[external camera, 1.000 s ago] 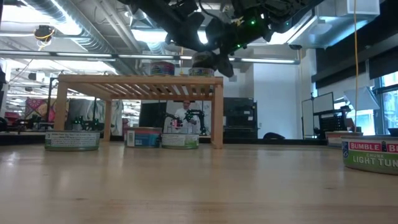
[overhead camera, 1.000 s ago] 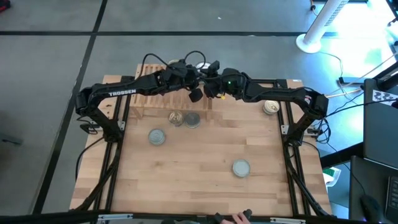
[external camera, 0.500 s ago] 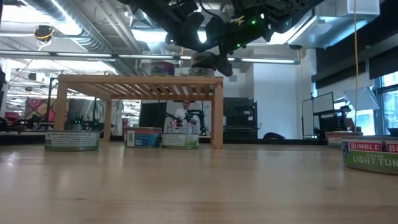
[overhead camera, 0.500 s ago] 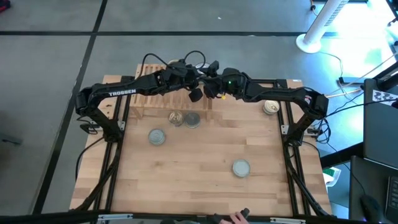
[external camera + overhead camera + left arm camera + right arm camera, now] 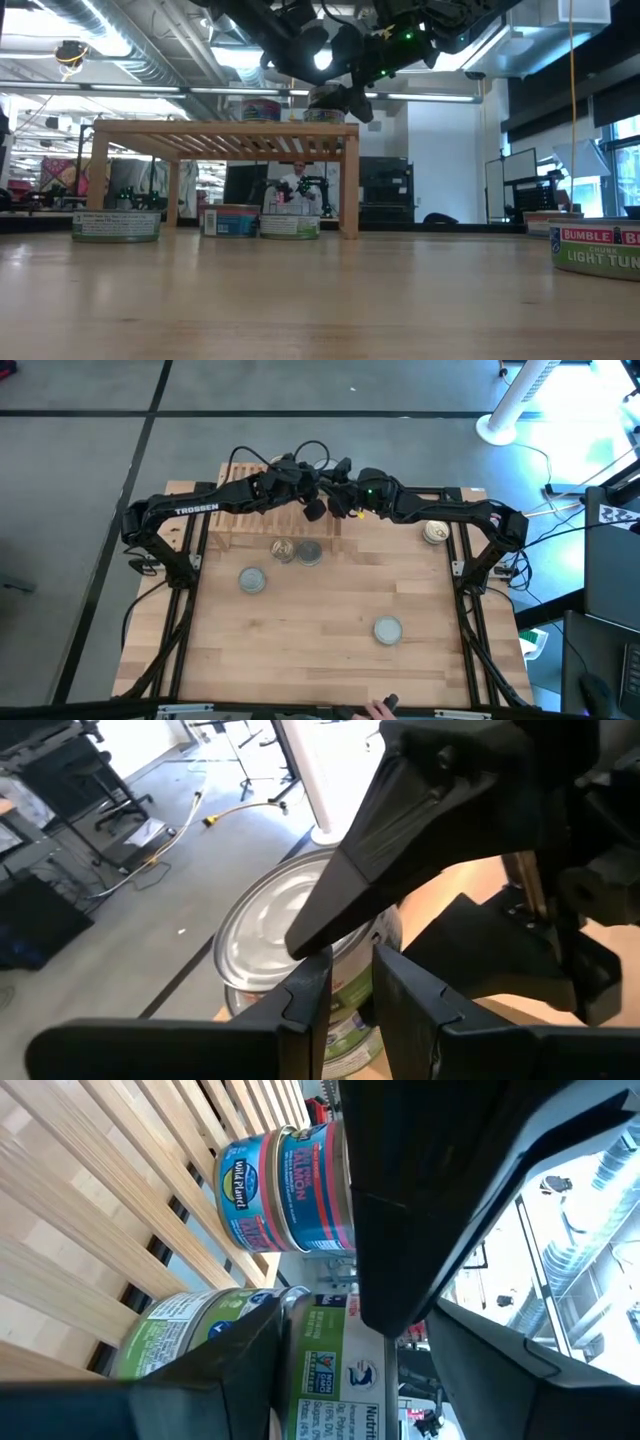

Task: Stack canned seafood by type on shelf
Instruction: Stack the green tuna can on top of the stacked green tuna cans on the shelf

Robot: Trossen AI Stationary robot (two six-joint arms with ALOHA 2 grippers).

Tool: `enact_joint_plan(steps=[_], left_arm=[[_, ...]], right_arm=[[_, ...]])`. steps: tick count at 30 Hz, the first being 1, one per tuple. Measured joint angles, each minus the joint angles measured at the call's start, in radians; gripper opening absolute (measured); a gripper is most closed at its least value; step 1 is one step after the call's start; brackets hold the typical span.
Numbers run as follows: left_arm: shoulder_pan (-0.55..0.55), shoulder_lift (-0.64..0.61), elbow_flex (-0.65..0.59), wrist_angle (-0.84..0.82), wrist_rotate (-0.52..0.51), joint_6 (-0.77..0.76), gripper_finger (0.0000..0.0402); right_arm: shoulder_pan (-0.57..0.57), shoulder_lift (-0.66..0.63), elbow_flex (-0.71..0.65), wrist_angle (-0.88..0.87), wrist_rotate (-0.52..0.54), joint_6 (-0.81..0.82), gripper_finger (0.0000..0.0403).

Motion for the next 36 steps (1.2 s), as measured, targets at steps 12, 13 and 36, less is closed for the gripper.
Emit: enact_joint_plan(steps=[12, 13, 36], left_arm=[[-0.008, 0.000, 0.000, 0.001, 0.040, 0.000, 0.0072], [-0.011, 0.000, 0.000, 0.001, 0.043, 0.000, 0.0072], [0.033, 0.020, -0.006, 0.002, 0.115, -0.002, 0.0014]], right_arm=[[0.000, 0.000, 0.000, -0.002, -0.009, 0.000, 0.0244], [0.001, 0.000, 0.000, -0.002, -0.010, 0.000, 0.0244], [0.002, 0.000, 0.000, 0.000, -0.035, -0.001, 0.0244]])
